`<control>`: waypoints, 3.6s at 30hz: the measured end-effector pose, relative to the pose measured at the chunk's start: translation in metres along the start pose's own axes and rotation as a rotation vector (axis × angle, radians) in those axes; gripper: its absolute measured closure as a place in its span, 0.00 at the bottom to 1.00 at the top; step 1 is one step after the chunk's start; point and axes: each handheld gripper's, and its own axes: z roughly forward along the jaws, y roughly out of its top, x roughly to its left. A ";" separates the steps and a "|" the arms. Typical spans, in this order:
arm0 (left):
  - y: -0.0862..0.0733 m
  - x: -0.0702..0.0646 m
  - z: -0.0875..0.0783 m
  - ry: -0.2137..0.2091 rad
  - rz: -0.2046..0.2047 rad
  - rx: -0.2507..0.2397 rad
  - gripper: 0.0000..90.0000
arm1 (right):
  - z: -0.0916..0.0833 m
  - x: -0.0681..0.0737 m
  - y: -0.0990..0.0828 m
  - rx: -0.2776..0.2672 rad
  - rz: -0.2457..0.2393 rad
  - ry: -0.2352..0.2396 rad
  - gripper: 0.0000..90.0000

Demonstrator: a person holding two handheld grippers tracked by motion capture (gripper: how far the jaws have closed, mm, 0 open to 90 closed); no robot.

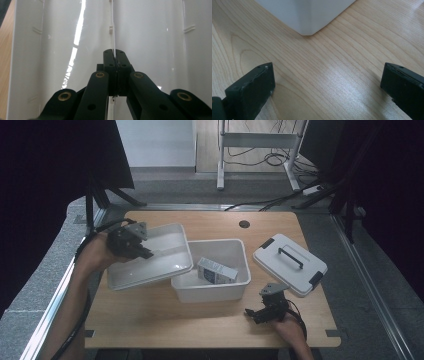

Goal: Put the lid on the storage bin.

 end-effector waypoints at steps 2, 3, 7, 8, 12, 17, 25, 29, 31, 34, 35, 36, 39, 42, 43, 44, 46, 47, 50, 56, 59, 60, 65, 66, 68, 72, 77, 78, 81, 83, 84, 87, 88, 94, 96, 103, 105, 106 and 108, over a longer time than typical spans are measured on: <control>0.011 0.000 0.006 -0.008 0.020 -0.001 0.99 | 0.000 0.000 0.000 0.000 -0.001 -0.001 0.00; 0.019 0.000 0.010 -0.014 0.034 -0.002 0.99 | 0.000 0.000 0.000 0.000 -0.001 -0.001 0.00; 0.043 -0.001 0.023 -0.037 0.075 -0.004 0.99 | 0.000 0.000 0.000 0.000 0.000 -0.002 0.00; 0.049 -0.002 0.027 -0.040 0.084 -0.006 0.99 | 0.000 0.000 0.000 0.000 0.000 -0.002 0.00; 0.074 -0.004 0.043 -0.063 0.118 -0.011 0.99 | 0.000 0.000 0.000 0.000 -0.001 -0.003 0.00; 0.102 -0.007 0.065 -0.082 0.160 -0.010 0.99 | 0.000 0.000 0.000 -0.001 -0.001 -0.003 0.00; 0.125 -0.011 0.099 -0.110 0.196 -0.010 0.99 | 0.000 0.000 0.000 -0.002 -0.001 -0.003 0.00; 0.124 -0.009 0.108 -0.133 0.181 -0.022 0.99 | 0.000 0.000 0.000 -0.001 -0.002 -0.002 0.00; 0.122 -0.008 0.111 -0.141 0.170 -0.033 0.98 | 0.000 0.000 0.000 -0.001 -0.002 -0.002 0.00; 0.121 -0.008 0.116 -0.126 0.156 -0.033 0.99 | 0.000 0.000 0.000 -0.002 -0.002 -0.003 0.00; 0.121 -0.009 0.118 -0.119 0.164 -0.024 0.99 | 0.000 0.000 0.000 -0.002 -0.002 -0.004 0.00; 0.122 -0.010 0.121 -0.116 0.166 -0.015 0.99 | 0.000 0.000 0.000 0.000 -0.001 -0.002 0.00; 0.120 -0.009 0.124 -0.130 0.155 -0.014 0.99 | 0.000 0.000 0.000 0.000 -0.001 -0.002 0.00; 0.118 -0.010 0.126 -0.123 0.132 -0.023 0.98 | 0.000 0.000 0.000 0.000 -0.001 -0.002 0.00; 0.118 -0.010 0.126 -0.116 0.125 -0.024 0.95 | 0.000 0.000 0.000 -0.001 0.000 -0.002 0.00; 0.117 -0.011 0.124 -0.101 0.112 -0.037 0.89 | 0.000 0.000 0.000 0.000 -0.001 -0.002 0.00; 0.115 -0.010 0.118 -0.092 0.078 -0.063 0.80 | 0.000 0.000 0.000 -0.001 0.000 -0.002 0.00; 0.113 -0.010 0.115 -0.080 0.066 -0.074 0.74 | 0.000 0.000 0.000 -0.001 0.000 -0.002 0.00; 0.106 -0.011 0.105 -0.051 0.033 -0.101 0.59 | 0.000 0.000 0.000 -0.001 -0.001 0.000 0.00; 0.085 -0.016 0.088 -0.008 -0.037 -0.159 0.36 | -0.003 -0.003 0.006 0.035 -0.008 0.019 0.08; 0.070 -0.019 0.078 0.015 -0.073 -0.186 0.26 | -0.008 -0.004 0.012 0.026 0.002 0.053 0.08; 0.064 -0.020 0.074 0.023 -0.085 -0.195 0.22 | -0.009 -0.005 0.014 0.029 -0.007 0.056 0.08; 0.038 -0.024 0.056 0.048 -0.135 -0.230 0.16 | -0.016 -0.014 0.025 0.041 -0.018 0.067 0.09; 0.032 -0.026 0.053 0.052 -0.139 -0.234 0.16 | -0.018 -0.016 0.027 0.045 -0.018 0.072 0.09; 0.022 -0.029 0.048 0.062 -0.153 -0.238 0.15 | -0.020 -0.020 0.032 0.049 -0.020 0.074 0.10; -0.001 -0.036 0.043 0.086 -0.202 -0.250 0.13 | -0.022 -0.027 0.038 0.050 -0.013 0.079 0.10; -0.027 -0.047 0.048 0.110 -0.259 -0.261 0.10 | -0.024 -0.033 0.044 0.059 -0.019 0.083 0.10; -0.034 -0.051 0.051 0.119 -0.274 -0.255 0.09 | -0.024 -0.034 0.045 0.062 -0.019 0.086 0.10; -0.051 -0.059 0.060 0.135 -0.309 -0.245 0.05 | -0.027 -0.039 0.049 0.058 -0.012 0.091 0.10; -0.060 -0.063 0.067 0.143 -0.329 -0.240 0.02 | -0.029 -0.042 0.053 0.056 -0.005 0.091 0.10; -0.064 -0.065 0.071 0.145 -0.342 -0.239 0.01 | -0.030 -0.044 0.055 0.056 -0.008 0.090 0.10; -0.078 -0.073 0.085 0.151 -0.367 -0.239 0.00 | -0.034 -0.051 0.062 0.057 -0.014 0.079 0.10; -0.081 -0.074 0.088 0.148 -0.372 -0.242 0.00 | -0.035 -0.053 0.064 0.057 -0.014 0.071 0.10; -0.096 -0.088 0.113 0.154 -0.391 -0.249 0.00 | -0.038 -0.065 0.076 0.071 -0.026 0.044 0.10; -0.099 -0.091 0.120 0.161 -0.391 -0.250 0.00 | -0.039 -0.069 0.080 0.077 -0.021 0.041 0.10; -0.109 -0.099 0.146 0.148 -0.421 -0.259 0.00 | -0.039 -0.085 0.088 0.084 -0.010 0.020 0.11; -0.110 -0.101 0.152 0.149 -0.425 -0.252 0.00 | -0.040 -0.089 0.090 0.088 -0.004 0.015 0.12; -0.111 -0.102 0.154 0.149 -0.423 -0.249 0.00 | -0.041 -0.092 0.091 0.091 0.001 0.005 0.12; -0.112 -0.103 0.160 0.141 -0.429 -0.253 0.00 | -0.042 -0.097 0.093 0.097 0.004 -0.007 0.12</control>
